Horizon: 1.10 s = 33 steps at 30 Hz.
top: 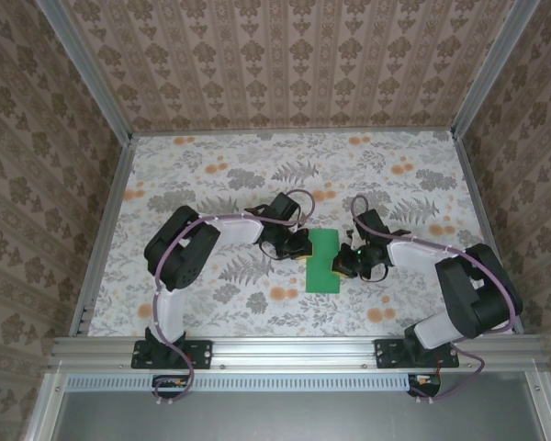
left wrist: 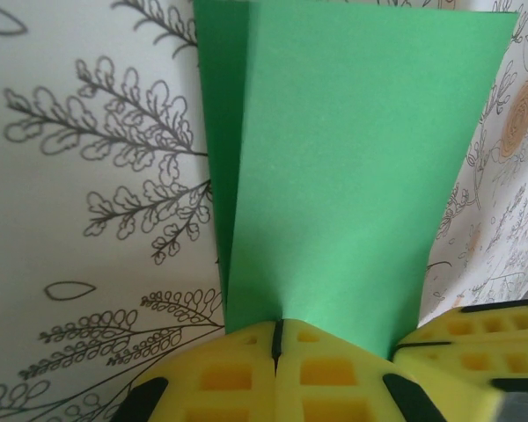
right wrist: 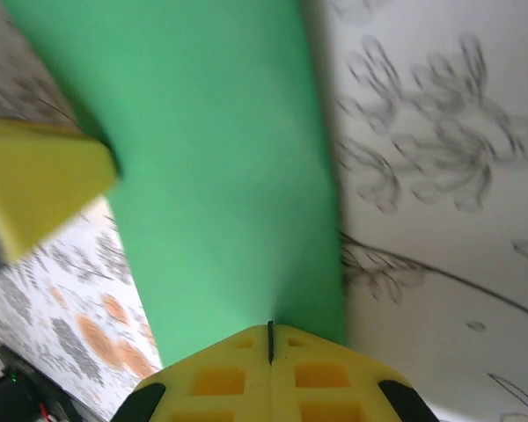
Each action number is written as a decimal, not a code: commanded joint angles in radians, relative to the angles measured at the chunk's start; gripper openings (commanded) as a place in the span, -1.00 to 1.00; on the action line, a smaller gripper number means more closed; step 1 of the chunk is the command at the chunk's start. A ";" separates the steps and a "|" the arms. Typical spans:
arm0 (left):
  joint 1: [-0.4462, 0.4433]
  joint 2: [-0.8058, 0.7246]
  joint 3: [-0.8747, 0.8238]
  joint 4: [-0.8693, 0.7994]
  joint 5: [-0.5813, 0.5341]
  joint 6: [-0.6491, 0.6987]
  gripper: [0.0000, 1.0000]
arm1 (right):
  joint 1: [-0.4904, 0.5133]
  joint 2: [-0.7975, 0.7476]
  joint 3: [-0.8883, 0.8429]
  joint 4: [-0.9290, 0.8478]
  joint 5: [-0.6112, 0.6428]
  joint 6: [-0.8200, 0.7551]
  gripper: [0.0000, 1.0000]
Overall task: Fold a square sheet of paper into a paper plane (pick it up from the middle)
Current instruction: Fold the square sheet of paper in half at the center of the table.
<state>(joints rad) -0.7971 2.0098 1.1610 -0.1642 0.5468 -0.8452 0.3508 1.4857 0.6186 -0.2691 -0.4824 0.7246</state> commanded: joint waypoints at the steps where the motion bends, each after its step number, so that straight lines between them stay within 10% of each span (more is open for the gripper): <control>1: -0.029 0.134 -0.082 -0.273 -0.128 -0.011 -1.00 | 0.002 -0.032 -0.031 -0.016 -0.023 0.019 -0.92; 33: -0.034 0.148 -0.083 -0.279 -0.151 -0.017 -1.00 | 0.040 -0.150 -0.163 -0.177 0.021 -0.001 -0.91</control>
<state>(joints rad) -0.8116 2.0174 1.1656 -0.1684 0.5556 -0.8452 0.3847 1.3586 0.4969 -0.3080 -0.5014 0.7120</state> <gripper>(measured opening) 0.044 0.048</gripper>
